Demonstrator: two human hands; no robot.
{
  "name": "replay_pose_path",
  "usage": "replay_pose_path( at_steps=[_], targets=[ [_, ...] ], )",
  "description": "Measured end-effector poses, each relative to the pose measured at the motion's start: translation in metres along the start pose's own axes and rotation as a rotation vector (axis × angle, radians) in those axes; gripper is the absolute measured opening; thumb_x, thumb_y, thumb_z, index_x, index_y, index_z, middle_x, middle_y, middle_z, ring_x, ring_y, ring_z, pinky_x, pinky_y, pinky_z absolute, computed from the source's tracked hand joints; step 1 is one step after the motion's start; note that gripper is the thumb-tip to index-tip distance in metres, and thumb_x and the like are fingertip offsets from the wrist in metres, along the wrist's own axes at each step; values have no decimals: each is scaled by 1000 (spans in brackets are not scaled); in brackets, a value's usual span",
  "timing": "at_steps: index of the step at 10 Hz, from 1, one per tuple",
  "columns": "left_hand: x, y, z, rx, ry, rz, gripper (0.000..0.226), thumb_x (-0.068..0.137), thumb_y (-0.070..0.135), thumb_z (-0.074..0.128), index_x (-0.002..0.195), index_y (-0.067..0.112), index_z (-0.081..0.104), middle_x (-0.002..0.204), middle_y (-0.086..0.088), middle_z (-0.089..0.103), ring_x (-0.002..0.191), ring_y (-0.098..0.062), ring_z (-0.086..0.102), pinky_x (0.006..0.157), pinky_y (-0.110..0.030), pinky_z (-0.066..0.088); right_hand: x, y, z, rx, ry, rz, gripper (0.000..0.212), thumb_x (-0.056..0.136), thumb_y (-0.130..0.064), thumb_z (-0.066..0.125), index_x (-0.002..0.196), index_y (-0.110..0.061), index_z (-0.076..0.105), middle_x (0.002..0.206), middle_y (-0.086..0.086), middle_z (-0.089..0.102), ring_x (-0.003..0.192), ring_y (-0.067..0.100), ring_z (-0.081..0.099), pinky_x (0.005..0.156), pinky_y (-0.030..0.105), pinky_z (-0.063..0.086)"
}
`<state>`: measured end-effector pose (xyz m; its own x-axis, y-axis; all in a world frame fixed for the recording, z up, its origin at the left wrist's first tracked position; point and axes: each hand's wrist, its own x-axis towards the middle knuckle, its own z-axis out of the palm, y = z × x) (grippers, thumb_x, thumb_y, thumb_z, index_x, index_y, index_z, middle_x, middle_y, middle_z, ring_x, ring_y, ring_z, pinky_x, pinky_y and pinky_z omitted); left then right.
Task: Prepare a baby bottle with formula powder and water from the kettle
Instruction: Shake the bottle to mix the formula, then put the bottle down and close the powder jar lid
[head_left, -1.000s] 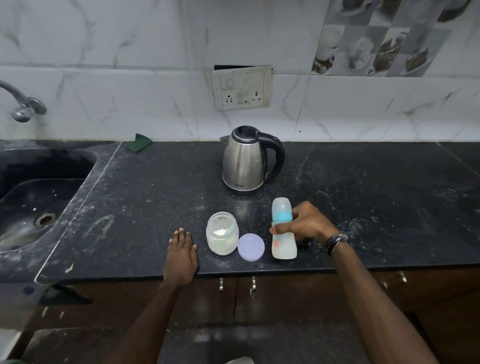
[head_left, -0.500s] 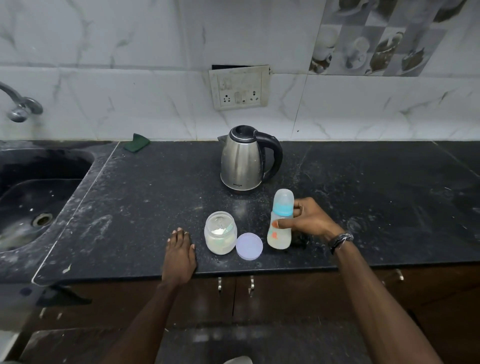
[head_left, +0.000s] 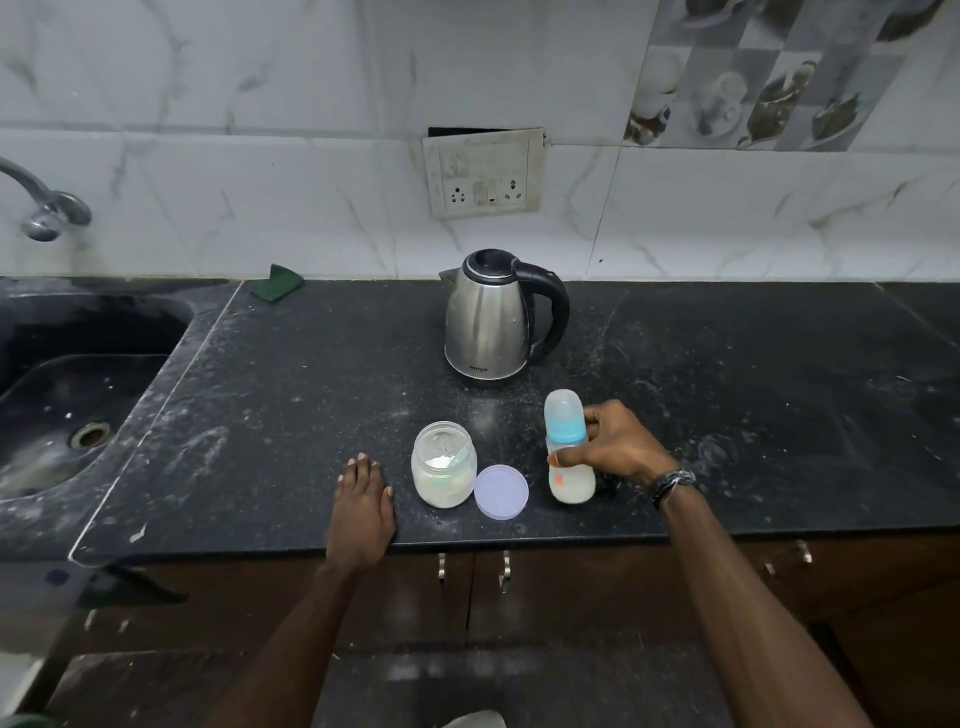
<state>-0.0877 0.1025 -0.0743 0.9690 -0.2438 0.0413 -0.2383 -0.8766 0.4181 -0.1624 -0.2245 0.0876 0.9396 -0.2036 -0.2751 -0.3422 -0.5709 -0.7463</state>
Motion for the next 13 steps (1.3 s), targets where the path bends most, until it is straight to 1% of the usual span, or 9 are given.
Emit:
replay_pose_path(
  at_steps=[1, 2, 3, 4, 5, 7, 11, 12, 13],
  targets=[
    [0, 0, 0, -1, 0, -2, 49, 103, 20, 38, 147, -2, 35, 159, -22, 25, 150, -35, 18, 124, -42, 12, 1, 2, 1, 160, -74, -12, 38, 69, -11, 88, 104, -12, 73, 99, 3, 77, 94, 17, 74, 84, 34, 60],
    [-1, 1, -1, -2, 3, -3, 49, 103, 20, 37, 147, -2, 35, 159, -22, 24, 150, -34, 18, 124, -42, 11, 3, 0, -1, -94, -109, 11, 43, 61, -26, 91, 99, -16, 75, 95, 0, 77, 89, 15, 73, 82, 36, 59],
    [-1, 2, -2, -10, 5, -2, 49, 103, 20, 38, 147, -2, 35, 159, -22, 24, 150, -34, 18, 124, -42, 10, 7, -2, 2, -194, 7, -7, 54, 58, -24, 92, 108, -16, 71, 103, -1, 74, 96, 17, 69, 88, 39, 56],
    [-2, 2, -2, -2, 8, 0, 50, 104, 21, 36, 148, -1, 33, 160, -21, 23, 151, -33, 16, 124, -41, 9, 11, -5, 4, -94, 117, -40, 56, 62, -22, 92, 113, -13, 69, 110, 2, 72, 103, 19, 67, 91, 39, 54],
    [-2, 2, -2, 3, 10, 5, 49, 104, 20, 37, 148, -2, 34, 159, -21, 23, 150, -33, 17, 124, -41, 10, 20, -9, 7, -61, 239, -55, 60, 63, -25, 91, 116, -10, 67, 111, 5, 72, 102, 21, 67, 92, 43, 54],
    [-3, 3, -4, -8, 9, 6, 49, 104, 20, 37, 148, -2, 34, 159, -21, 23, 150, -33, 17, 124, -41, 10, 52, -21, 20, 45, 365, -63, 56, 67, -22, 90, 116, -9, 66, 116, 10, 71, 106, 26, 66, 95, 45, 53],
    [-3, 0, -4, -28, 15, 11, 49, 104, 21, 36, 148, 0, 34, 160, -20, 22, 151, -32, 14, 124, -40, 9, 119, -35, 47, -15, 399, 16, 66, 72, -26, 87, 127, -7, 58, 126, 14, 64, 118, 30, 58, 98, 39, 48],
    [-3, 0, -4, -36, 16, 17, 49, 104, 20, 37, 148, -1, 33, 160, -20, 22, 151, -32, 14, 124, -40, 8, 128, -33, 50, -11, 403, 32, 66, 72, -26, 88, 127, -5, 59, 126, 15, 64, 117, 32, 59, 98, 39, 48],
    [-2, 0, -4, -49, 22, 23, 49, 103, 20, 38, 148, -2, 33, 160, -21, 22, 151, -33, 14, 124, -39, 7, 133, -30, 52, 7, 395, 53, 67, 72, -25, 87, 128, -4, 57, 129, 17, 62, 119, 33, 58, 102, 44, 48]
  ],
)
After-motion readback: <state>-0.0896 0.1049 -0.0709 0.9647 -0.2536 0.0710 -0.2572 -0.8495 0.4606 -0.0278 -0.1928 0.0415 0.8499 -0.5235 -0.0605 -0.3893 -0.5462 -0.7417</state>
